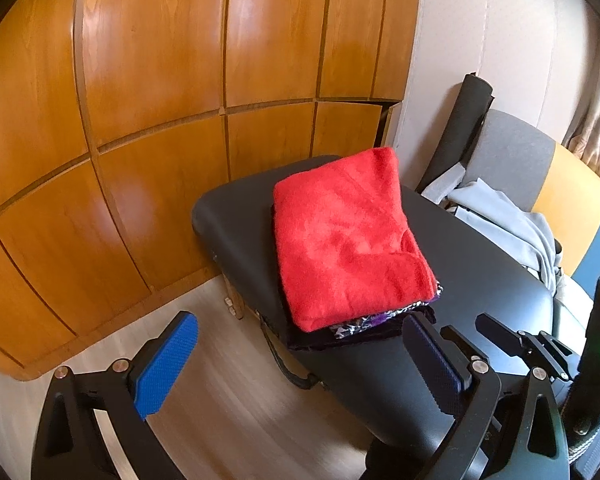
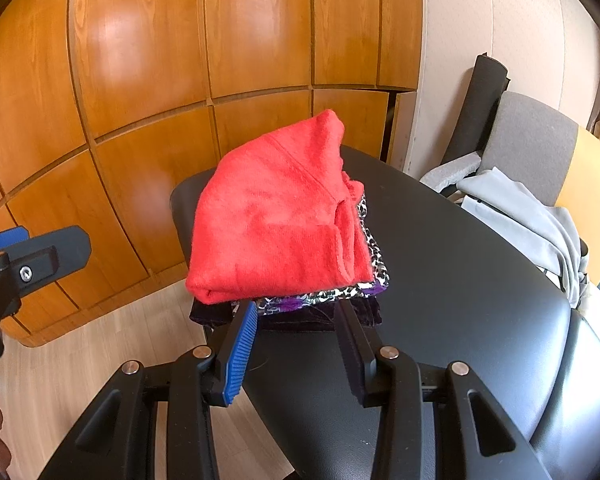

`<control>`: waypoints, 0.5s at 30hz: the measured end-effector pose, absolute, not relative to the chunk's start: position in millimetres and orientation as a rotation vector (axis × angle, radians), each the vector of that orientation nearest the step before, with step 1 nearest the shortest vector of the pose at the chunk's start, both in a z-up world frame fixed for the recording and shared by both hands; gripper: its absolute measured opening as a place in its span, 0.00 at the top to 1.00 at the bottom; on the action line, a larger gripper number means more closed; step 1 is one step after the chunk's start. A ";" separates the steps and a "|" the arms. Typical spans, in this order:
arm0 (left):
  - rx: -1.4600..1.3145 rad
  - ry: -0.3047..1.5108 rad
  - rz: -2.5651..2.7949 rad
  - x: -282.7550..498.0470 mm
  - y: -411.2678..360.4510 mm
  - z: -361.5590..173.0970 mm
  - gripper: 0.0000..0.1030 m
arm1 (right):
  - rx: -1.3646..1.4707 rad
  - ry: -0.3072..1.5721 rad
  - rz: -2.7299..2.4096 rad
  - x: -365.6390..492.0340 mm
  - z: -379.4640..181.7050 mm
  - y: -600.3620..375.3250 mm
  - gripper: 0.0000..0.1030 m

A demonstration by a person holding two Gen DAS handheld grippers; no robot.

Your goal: Fold clothes

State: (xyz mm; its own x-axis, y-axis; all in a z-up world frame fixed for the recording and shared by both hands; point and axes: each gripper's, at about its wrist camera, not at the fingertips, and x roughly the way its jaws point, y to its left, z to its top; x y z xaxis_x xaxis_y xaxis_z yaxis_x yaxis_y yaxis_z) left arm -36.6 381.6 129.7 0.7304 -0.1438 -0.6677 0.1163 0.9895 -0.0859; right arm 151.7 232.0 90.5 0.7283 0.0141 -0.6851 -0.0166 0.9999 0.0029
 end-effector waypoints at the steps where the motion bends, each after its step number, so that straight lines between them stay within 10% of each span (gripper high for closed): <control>1: -0.039 0.736 -0.145 -36.9 381.4 130.4 0.00 | -0.004 0.755 0.017 151.8 90.5 231.9 0.61; 15: -0.002 0.713 -0.116 -40.7 376.4 134.2 0.00 | -0.008 0.742 0.012 148.6 94.4 229.6 0.61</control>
State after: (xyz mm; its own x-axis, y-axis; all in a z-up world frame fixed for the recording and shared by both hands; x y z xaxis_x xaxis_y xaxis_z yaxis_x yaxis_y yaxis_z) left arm -40.7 376.4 134.2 0.7500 -0.1070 -0.6527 0.1057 0.9935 -0.0415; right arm 148.6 229.6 94.4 0.7371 0.0077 -0.6758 -0.0134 0.9999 -0.0032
